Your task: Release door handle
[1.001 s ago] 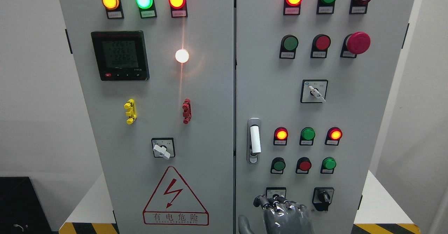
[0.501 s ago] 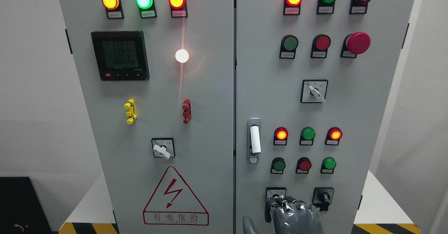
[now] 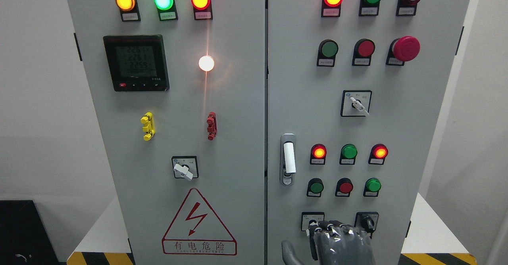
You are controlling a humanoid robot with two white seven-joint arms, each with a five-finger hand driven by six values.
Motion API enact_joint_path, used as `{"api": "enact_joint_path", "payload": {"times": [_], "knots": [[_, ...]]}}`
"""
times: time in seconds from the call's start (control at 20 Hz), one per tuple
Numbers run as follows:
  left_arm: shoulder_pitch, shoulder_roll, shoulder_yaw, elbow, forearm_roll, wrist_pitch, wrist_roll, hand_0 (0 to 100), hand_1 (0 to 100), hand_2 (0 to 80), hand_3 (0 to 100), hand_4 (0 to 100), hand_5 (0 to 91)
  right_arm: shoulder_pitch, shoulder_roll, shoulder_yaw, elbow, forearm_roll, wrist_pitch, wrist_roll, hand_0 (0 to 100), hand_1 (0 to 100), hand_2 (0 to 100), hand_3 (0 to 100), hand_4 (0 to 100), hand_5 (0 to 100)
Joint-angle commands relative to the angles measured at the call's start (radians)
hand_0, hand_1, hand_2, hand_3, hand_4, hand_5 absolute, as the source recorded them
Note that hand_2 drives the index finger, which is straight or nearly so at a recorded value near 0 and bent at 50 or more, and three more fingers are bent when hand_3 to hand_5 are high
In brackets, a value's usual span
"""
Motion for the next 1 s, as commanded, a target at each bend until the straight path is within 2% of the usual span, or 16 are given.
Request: {"api": "enact_joint_path", "payload": {"times": [0.0, 0.2, 0.45, 0.55, 0.8, 0.95], "knots": [[0.020, 0.000, 0.000, 0.000, 0.000, 0.000, 0.000, 12, 56, 0.0, 0, 0, 0.0, -0.109, 0.000, -0.054, 0.045, -0.001, 0.006, 0.019, 31, 20, 99, 100, 100, 100], [0.020, 0.000, 0.000, 0.000, 0.000, 0.000, 0.000, 12, 56, 0.0, 0, 0, 0.0, -0.160, 0.000, -0.079, 0.061, -0.001, 0.001, 0.084, 28, 16, 99, 100, 100, 100], [0.020, 0.000, -0.001, 0.000, 0.000, 0.000, 0.000, 12, 56, 0.0, 0, 0, 0.0, -0.163, -0.004, -0.076, 0.069, 0.008, 0.001, 0.088, 25, 9, 99, 100, 100, 100], [0.020, 0.000, -0.001, 0.000, 0.000, 0.000, 0.000, 12, 56, 0.0, 0, 0, 0.0, -0.178, -0.007, -0.076, 0.065, 0.010, 0.001, 0.108, 25, 7, 99, 100, 100, 100], [0.020, 0.000, 0.000, 0.000, 0.000, 0.000, 0.000, 12, 56, 0.0, 0, 0, 0.0, -0.223, -0.010, -0.076, 0.074, 0.020, 0.003, 0.148, 27, 7, 100, 100, 100, 100], [0.020, 0.000, 0.000, 0.000, 0.000, 0.000, 0.000, 12, 56, 0.0, 0, 0, 0.0, -0.244, -0.009, -0.076, 0.094, 0.054, 0.004, 0.151, 28, 9, 100, 100, 100, 100]]}}
